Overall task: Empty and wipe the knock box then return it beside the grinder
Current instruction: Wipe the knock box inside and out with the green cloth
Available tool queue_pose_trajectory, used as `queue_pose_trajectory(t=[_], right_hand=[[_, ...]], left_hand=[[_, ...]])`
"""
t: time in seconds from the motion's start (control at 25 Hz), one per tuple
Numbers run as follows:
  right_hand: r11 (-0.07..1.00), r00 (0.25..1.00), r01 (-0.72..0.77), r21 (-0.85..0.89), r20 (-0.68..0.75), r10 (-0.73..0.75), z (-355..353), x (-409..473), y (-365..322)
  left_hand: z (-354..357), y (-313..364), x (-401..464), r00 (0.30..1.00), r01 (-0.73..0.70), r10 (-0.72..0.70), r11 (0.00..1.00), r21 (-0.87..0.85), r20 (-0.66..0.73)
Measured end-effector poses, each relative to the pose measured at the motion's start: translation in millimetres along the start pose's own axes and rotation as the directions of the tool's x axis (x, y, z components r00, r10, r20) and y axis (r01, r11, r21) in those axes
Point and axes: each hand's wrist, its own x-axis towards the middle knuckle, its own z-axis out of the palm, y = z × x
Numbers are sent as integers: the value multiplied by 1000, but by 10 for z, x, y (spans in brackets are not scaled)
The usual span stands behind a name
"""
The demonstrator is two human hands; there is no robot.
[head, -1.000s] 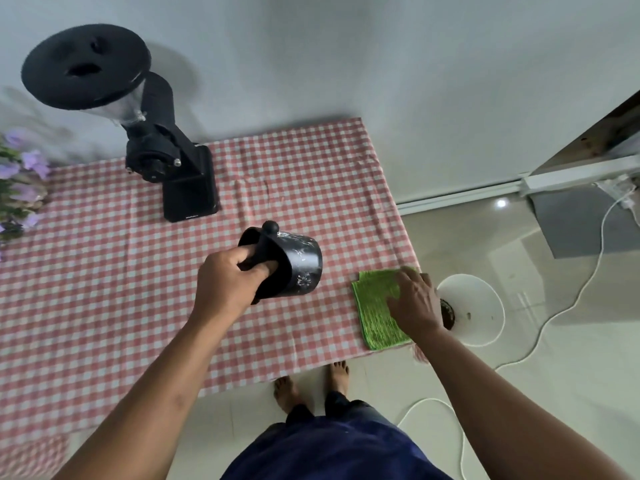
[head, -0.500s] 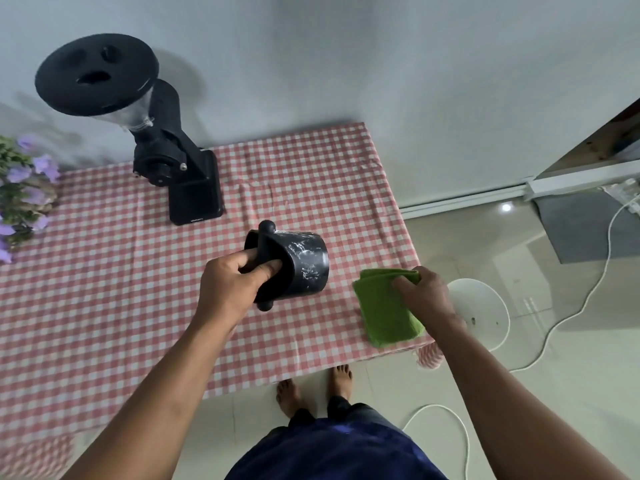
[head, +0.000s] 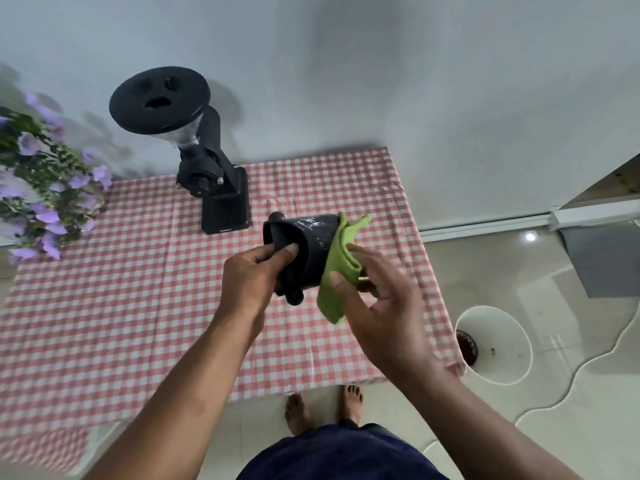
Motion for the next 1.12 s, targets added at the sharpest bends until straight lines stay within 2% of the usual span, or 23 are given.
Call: queue_pose_trajectory(t=[0.08,0.12,0.2,0.32,0.44,0.52,0.6,0.68,0.76,0.84,0.92,1.0,1.12], right_hand=[[937,960,273,-219,3,-279,194,-43,191],[893,928,351,-282,-17,-371,242,-29,270],[860,892,411,-303,-64,-448,294,57,338],[908,919,345,-240,-111,-378,280,208,304],[990,991,116,-75,-60,-121,240,419,182],[1000,1000,-22,15,-6,22,223,530,123],[999,999,31,-17,-8,-31,270,474,82],[972,977,215,-100,8,-215,362,279,101],[915,931,364,-175,49,-361,433,113,127],[893,914,406,-193,58,-403,433,168,85],[930,945,326,-169,72,-318,396,337,-43],[977,981,169,-128,118,-154,337,546,-156],[1000,987,10,4,161,-11,297,698,-170]], left_hand=[[16,50,-41,1000,3,-3,1000,-12,4],[11,77,-64,1000,3,-3,1000,-18,11],[-24,130,-79,999,-26,26,999,-20,28],[-108,199,-75,994,-107,106,994,34,34],[-162,207,-98,990,-138,136,988,62,48],[-183,187,-108,989,-141,139,988,59,47],[-183,178,-101,991,-134,133,990,49,19],[-179,205,-90,990,-137,138,990,36,-7],[-196,236,-94,988,-151,150,988,16,22],[-231,243,-93,979,-193,188,979,60,72],[-265,217,-90,970,-231,219,966,121,101],[-275,182,-91,969,-234,221,964,128,107],[-262,156,-82,969,-246,239,958,150,64]])
